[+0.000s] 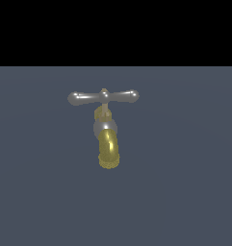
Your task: Turn on the faucet by rotating a designated handle.
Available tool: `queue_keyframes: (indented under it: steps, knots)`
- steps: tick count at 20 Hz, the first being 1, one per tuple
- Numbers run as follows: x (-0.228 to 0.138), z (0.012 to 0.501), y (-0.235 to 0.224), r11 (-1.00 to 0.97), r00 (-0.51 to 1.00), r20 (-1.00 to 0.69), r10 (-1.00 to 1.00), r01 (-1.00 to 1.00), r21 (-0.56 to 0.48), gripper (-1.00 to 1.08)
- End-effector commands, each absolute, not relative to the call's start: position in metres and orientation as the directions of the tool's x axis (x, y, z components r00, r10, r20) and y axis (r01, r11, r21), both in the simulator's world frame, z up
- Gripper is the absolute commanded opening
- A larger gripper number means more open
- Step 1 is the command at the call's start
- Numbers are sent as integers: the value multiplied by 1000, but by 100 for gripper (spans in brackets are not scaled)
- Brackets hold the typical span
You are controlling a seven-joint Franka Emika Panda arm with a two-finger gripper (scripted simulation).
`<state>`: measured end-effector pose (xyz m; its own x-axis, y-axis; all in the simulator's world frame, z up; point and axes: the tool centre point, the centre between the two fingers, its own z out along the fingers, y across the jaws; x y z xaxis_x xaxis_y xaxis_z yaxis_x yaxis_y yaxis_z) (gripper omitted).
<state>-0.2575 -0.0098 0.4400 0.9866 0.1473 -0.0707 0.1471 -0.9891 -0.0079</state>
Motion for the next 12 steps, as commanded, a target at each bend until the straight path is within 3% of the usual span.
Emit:
queue_keyframes:
  steps: [1,12]
  knots:
    - [-255,432,-16,-981,978,-69,195,195,-9,-100]
    - [-233,392,-47,-899,897,-59,438,438,-15,-100]
